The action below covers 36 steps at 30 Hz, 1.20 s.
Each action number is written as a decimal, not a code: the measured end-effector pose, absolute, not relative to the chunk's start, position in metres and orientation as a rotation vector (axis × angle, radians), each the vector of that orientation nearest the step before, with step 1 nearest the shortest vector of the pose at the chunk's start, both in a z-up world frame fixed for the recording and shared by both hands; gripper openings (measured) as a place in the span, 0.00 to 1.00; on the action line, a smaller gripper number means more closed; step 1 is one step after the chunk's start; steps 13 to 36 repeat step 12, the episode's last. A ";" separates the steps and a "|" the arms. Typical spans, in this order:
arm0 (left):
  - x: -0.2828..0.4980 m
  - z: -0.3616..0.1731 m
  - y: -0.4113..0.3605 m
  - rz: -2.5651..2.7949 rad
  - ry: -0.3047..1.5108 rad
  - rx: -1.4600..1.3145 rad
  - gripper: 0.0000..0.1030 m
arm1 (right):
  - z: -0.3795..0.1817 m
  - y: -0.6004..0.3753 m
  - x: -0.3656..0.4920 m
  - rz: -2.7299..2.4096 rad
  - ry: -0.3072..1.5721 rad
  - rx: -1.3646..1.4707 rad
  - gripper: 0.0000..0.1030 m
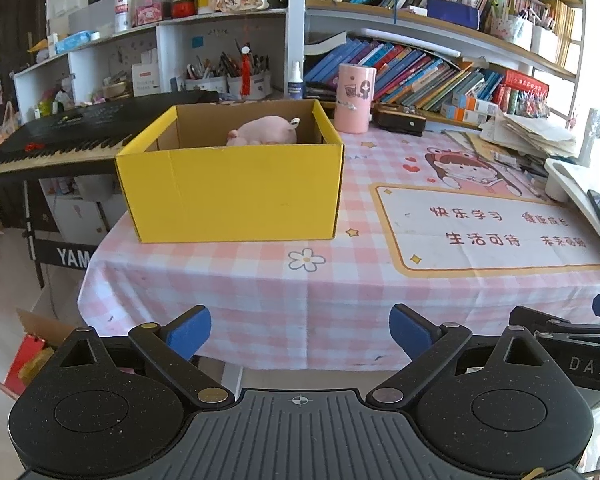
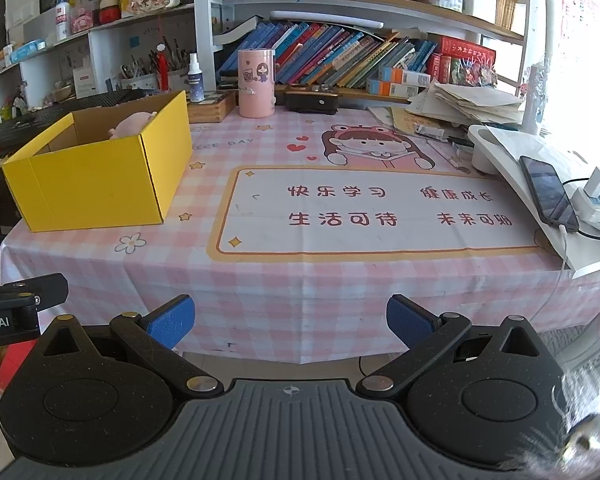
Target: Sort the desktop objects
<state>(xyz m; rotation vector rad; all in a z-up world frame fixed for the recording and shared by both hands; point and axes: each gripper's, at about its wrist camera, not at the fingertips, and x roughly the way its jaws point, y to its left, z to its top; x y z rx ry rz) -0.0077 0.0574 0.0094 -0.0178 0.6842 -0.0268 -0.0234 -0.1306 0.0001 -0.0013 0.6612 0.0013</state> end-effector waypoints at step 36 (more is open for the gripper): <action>-0.003 0.010 0.057 -0.009 0.699 -0.022 0.95 | -0.002 -0.135 -0.023 0.002 0.666 0.003 1.00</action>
